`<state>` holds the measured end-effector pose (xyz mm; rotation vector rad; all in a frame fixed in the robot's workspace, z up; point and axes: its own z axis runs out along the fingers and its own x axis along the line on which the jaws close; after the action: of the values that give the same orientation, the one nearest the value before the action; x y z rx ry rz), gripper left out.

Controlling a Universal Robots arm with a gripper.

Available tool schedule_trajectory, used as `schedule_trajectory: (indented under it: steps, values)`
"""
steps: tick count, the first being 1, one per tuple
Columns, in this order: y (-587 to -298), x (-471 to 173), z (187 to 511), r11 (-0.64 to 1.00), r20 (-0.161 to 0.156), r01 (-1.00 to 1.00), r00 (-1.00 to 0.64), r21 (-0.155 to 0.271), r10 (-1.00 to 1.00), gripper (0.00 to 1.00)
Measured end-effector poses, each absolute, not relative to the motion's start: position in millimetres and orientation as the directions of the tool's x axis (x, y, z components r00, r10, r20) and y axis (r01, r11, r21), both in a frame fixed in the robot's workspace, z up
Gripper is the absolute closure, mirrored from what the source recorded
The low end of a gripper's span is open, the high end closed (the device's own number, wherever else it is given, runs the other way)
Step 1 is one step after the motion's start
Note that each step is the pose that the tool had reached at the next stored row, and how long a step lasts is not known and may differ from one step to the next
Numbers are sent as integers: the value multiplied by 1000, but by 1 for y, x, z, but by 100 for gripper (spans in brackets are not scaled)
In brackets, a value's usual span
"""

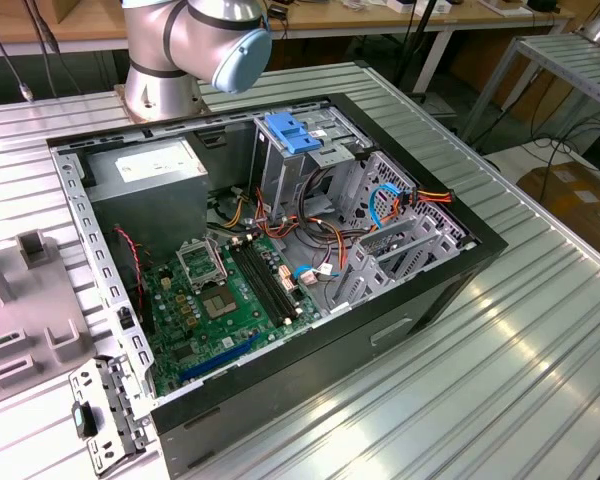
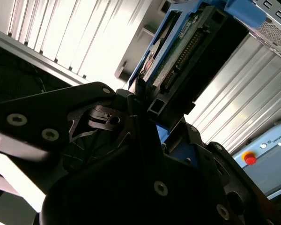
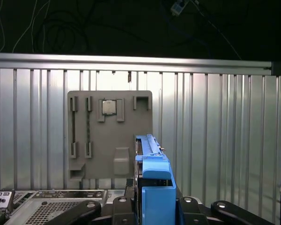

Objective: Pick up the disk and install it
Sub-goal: 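Pick up the disk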

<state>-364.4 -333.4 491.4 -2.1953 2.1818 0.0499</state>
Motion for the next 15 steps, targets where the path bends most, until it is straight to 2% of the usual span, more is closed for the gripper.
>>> schedule_trajectory:
  steps: [15]
  values:
    - [-334, -345, 491, -6, -55, -1000, 6, -7, -998, 63]
